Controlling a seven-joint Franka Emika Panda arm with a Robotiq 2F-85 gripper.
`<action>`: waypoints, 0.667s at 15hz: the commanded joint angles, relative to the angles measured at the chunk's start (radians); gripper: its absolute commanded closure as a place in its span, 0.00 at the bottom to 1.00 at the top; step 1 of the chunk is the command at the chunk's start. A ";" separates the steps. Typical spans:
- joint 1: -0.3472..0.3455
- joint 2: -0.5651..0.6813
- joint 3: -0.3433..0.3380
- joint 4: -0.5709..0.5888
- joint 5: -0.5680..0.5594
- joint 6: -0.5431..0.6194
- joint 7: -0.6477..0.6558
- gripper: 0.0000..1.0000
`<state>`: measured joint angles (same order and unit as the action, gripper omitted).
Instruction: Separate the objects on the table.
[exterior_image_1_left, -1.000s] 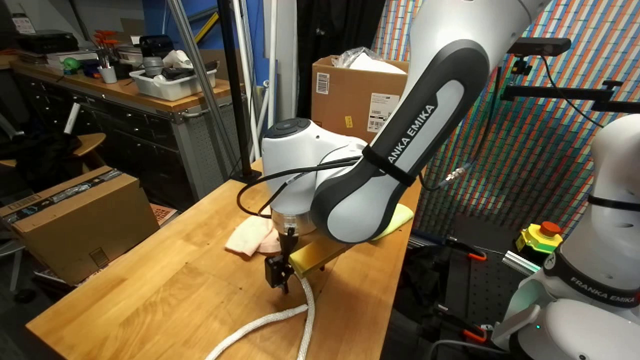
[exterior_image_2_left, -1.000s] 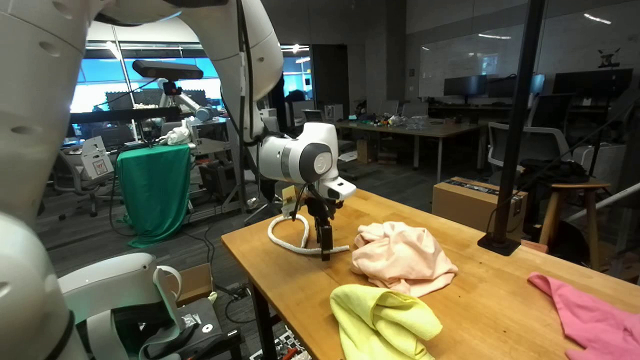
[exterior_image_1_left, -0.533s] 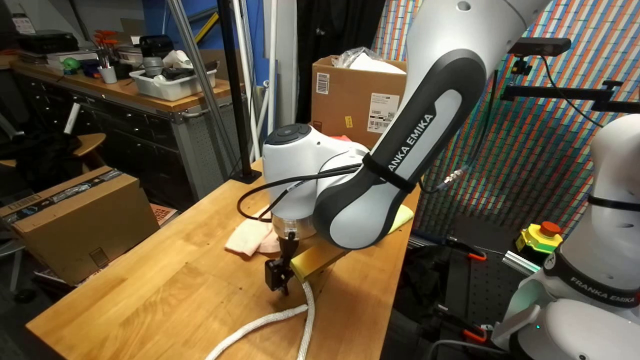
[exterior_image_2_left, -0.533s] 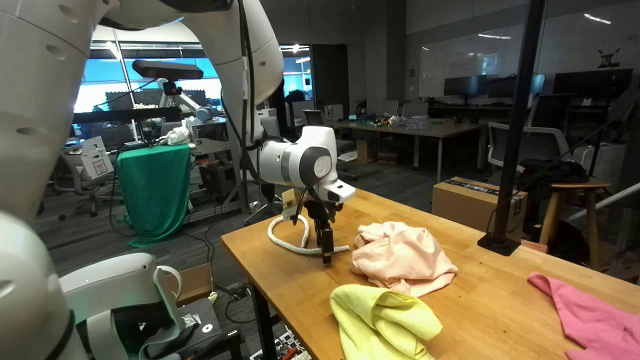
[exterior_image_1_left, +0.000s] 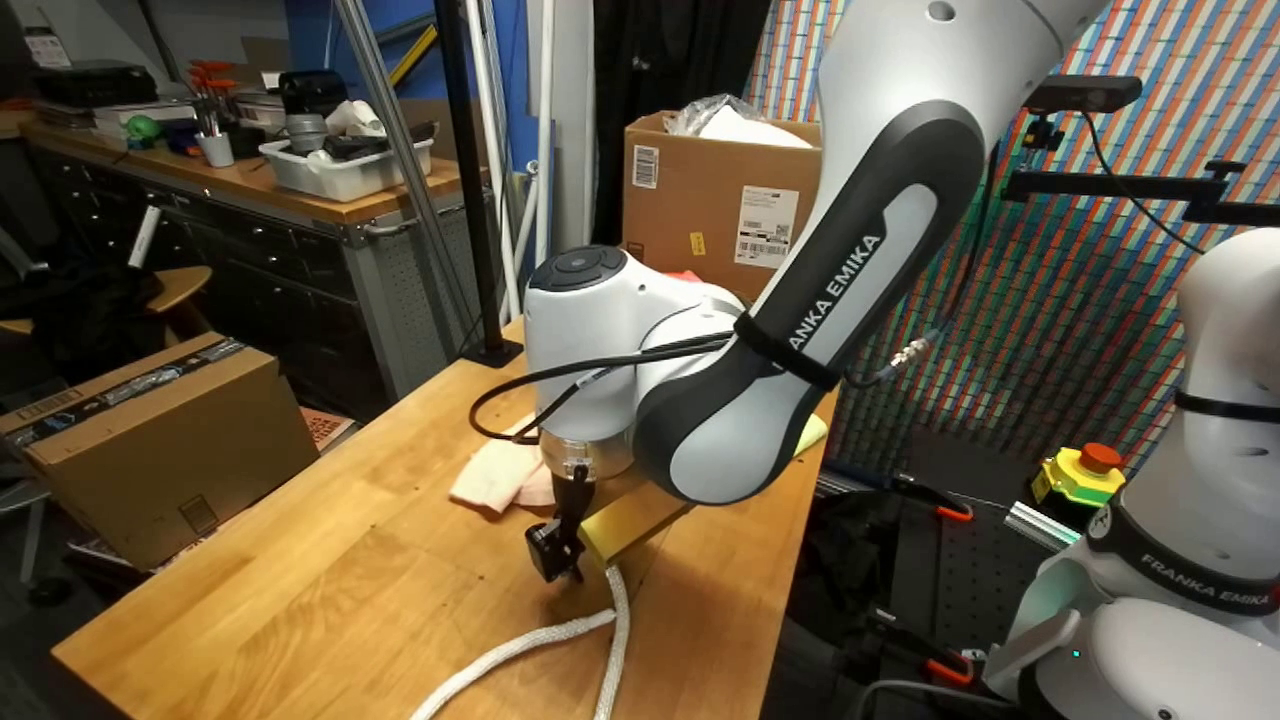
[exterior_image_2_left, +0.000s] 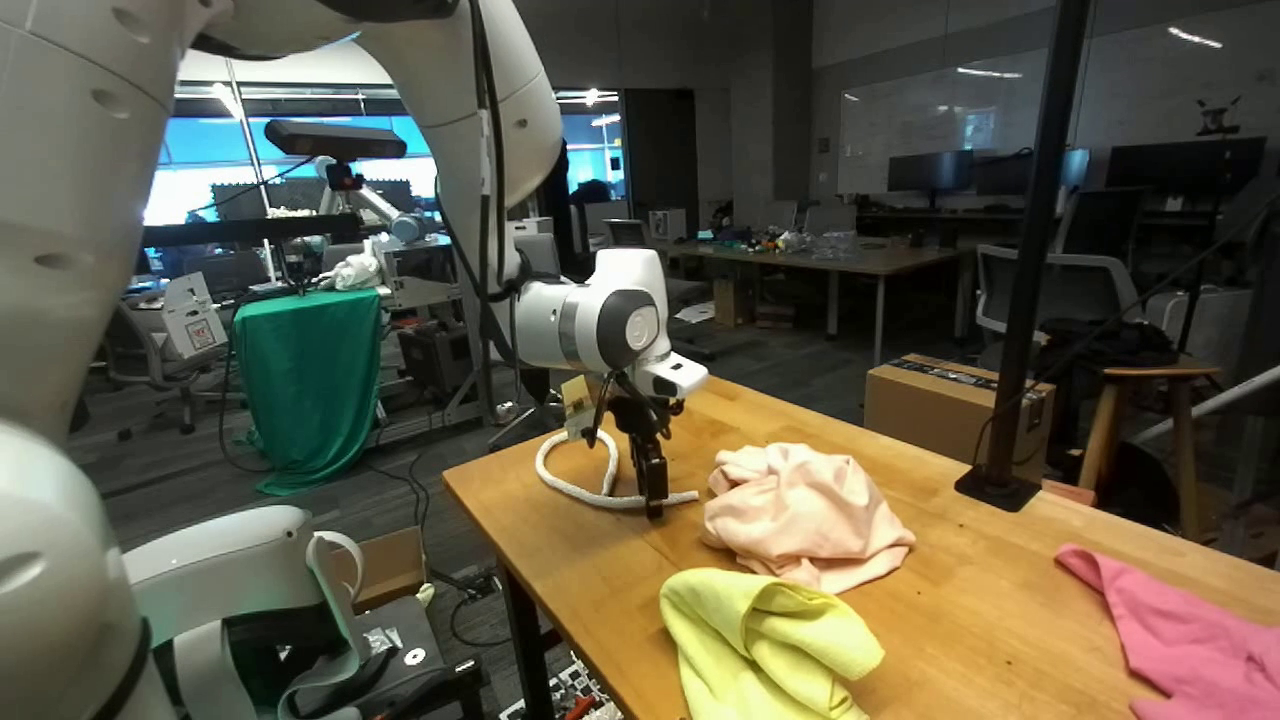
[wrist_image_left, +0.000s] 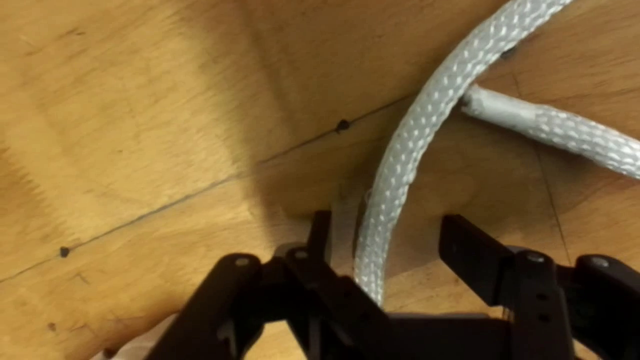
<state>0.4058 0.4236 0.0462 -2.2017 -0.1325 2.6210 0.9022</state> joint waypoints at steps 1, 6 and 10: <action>0.026 -0.012 -0.030 -0.024 -0.047 0.043 0.045 0.70; 0.028 -0.022 -0.033 -0.022 -0.075 0.053 0.062 0.93; 0.032 -0.024 -0.036 -0.014 -0.096 0.046 0.059 0.90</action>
<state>0.4191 0.4100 0.0337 -2.2062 -0.1901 2.6416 0.9357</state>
